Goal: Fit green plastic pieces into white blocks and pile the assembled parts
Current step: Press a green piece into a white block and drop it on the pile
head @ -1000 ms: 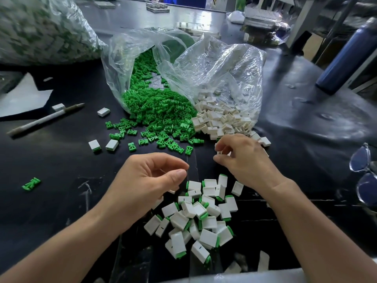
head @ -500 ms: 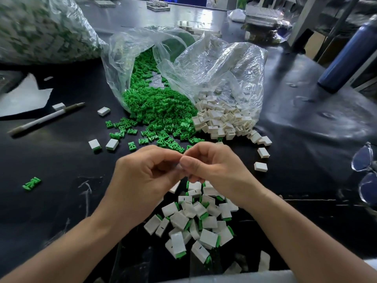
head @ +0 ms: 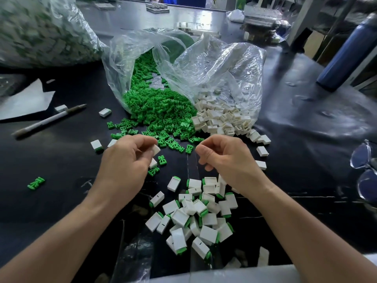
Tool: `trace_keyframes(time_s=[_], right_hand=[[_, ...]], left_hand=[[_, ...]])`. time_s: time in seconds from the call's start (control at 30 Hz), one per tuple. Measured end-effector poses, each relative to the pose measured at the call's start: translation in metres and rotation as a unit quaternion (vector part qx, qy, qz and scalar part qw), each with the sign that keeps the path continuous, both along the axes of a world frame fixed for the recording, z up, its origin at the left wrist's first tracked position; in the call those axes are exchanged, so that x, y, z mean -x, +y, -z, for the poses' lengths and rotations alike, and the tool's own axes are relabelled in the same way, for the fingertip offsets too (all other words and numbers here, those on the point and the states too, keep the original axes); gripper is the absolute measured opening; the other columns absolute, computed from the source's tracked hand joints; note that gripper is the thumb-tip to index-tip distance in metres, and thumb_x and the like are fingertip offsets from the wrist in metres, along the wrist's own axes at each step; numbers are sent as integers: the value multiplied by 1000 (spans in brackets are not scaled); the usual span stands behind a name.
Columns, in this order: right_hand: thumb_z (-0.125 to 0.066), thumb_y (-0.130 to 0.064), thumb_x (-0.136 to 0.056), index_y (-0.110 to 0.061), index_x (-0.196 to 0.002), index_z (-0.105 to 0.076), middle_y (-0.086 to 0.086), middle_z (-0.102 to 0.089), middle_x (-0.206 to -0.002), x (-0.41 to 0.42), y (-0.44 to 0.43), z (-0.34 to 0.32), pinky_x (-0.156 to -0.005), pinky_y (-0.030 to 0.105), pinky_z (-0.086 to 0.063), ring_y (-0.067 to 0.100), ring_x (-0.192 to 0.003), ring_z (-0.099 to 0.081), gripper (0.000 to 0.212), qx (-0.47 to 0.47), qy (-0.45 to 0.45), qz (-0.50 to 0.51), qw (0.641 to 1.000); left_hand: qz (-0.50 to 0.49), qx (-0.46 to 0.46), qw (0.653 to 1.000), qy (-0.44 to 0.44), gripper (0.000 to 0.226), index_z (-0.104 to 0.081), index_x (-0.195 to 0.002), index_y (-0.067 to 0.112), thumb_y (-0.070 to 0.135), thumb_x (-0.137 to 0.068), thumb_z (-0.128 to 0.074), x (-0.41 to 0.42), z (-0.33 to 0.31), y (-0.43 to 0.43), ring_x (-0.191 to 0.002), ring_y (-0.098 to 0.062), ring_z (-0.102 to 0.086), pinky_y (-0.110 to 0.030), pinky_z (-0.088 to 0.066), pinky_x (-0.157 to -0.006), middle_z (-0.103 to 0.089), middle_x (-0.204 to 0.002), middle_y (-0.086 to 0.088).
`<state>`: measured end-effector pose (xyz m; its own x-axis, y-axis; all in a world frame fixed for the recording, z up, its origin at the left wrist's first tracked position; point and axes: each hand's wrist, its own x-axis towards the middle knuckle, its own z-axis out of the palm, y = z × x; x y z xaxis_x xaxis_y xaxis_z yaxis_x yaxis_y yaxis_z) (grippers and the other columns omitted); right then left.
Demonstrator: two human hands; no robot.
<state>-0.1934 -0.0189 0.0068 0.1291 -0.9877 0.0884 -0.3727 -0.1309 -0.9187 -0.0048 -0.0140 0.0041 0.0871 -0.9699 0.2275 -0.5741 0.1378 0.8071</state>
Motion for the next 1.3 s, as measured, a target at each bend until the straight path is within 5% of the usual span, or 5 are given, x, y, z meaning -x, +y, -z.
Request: trace_keyframes(time_s=[0.47, 0.63, 0.9, 1.03, 1.3], right_hand=[[-61, -25, -87, -30, -67, -57, -5, -63, -64, -1, 3, -3, -72, 39, -54, 10, -65, -61, 21, 20, 93, 21, 995], [-61, -25, -87, -32, -68, -56, 0, -64, -68, 1, 3, -4, -73, 42, -53, 17, -71, -62, 20, 23, 107, 24, 994], [-60, -26, -87, -29, -72, -58, -4, -64, -70, 0, 5, -5, -75, 40, -53, 15, -73, -62, 15, 8, 117, 24, 993], [-60, -25, -88, -24, -77, -61, -1, -65, -73, -1, 7, -4, -76, 39, -53, 17, -75, -62, 10, 2, 121, 16, 993], [-60, -27, -88, -25, -76, -61, 0, -65, -70, -3, 8, -4, -68, 31, -50, 15, -69, -60, 12, 17, 142, 14, 990]], left_hand=[[57, -28, 996, 63, 19, -68, -90, 24, 7, -85, -64, 8, 6, -8, -83, -10, -64, -22, -50, -82, -69, -92, 2], [52, -17, 998, -25, 19, -68, -72, 28, 11, -78, -72, -9, 0, -7, -60, 9, -57, 1, -38, -57, -65, -66, 17], [101, -42, 976, -190, 10, -67, -85, 18, 12, -78, -71, -3, -1, 2, -75, -14, -57, -26, -41, -68, -60, -77, 8], [102, -68, 967, -224, 23, -64, -107, 21, 17, -84, -61, 0, -1, 1, -85, -13, -50, -24, -33, -71, -54, -88, 8], [86, -30, 964, -251, 16, -64, -92, 18, 11, -77, -60, 3, -1, 3, -76, -17, -44, -25, -26, -62, -47, -77, 8]])
